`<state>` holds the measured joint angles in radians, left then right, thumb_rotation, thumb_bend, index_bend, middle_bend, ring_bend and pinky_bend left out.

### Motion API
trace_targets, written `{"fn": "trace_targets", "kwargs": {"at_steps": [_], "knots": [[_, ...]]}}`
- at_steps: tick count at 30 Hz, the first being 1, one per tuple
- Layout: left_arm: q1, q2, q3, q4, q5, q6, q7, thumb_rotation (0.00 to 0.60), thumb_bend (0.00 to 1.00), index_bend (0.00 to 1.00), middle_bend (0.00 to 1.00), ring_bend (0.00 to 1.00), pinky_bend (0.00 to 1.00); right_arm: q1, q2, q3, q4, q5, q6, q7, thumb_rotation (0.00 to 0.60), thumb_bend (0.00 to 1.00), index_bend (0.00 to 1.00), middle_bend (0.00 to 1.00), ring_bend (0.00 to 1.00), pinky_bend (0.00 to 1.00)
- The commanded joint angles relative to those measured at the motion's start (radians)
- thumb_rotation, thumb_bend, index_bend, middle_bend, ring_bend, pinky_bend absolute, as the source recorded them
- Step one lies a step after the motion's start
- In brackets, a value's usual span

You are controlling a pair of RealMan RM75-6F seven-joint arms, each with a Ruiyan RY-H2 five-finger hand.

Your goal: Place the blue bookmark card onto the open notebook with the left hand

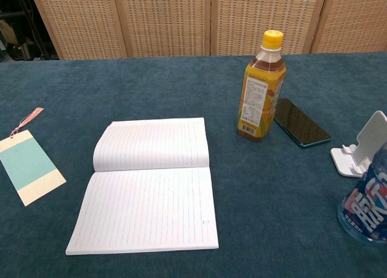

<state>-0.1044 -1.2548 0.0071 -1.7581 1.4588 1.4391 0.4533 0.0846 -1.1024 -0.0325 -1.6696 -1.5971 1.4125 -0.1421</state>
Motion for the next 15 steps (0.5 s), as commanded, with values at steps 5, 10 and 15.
{"fn": "trace_targets", "kwargs": {"at_steps": [5, 10, 15], "knots": [[-0.002, -0.002, 0.0, 0.002, -0.003, -0.005, 0.001, 0.6, 0.19, 0.0, 0.0, 0.0, 0.0, -0.001, 0.001, 0.001, -0.001, 0.002, 0.001, 0.002, 0.6, 0.0, 0.0, 0.0, 0.0, 0.0], [-0.002, -0.001, 0.0, 0.002, -0.003, -0.005, -0.002, 0.6, 0.19, 0.0, 0.0, 0.0, 0.0, -0.001, 0.0, -0.001, -0.001, -0.001, 0.002, 0.002, 0.6, 0.0, 0.0, 0.0, 0.0, 0.0], [-0.002, 0.001, -0.002, 0.001, 0.0, -0.004, -0.008, 0.6, 0.19, 0.0, 0.0, 0.0, 0.0, -0.001, -0.001, 0.0, -0.001, 0.002, 0.001, -0.001, 0.6, 0.0, 0.0, 0.0, 0.0, 0.0]]}}
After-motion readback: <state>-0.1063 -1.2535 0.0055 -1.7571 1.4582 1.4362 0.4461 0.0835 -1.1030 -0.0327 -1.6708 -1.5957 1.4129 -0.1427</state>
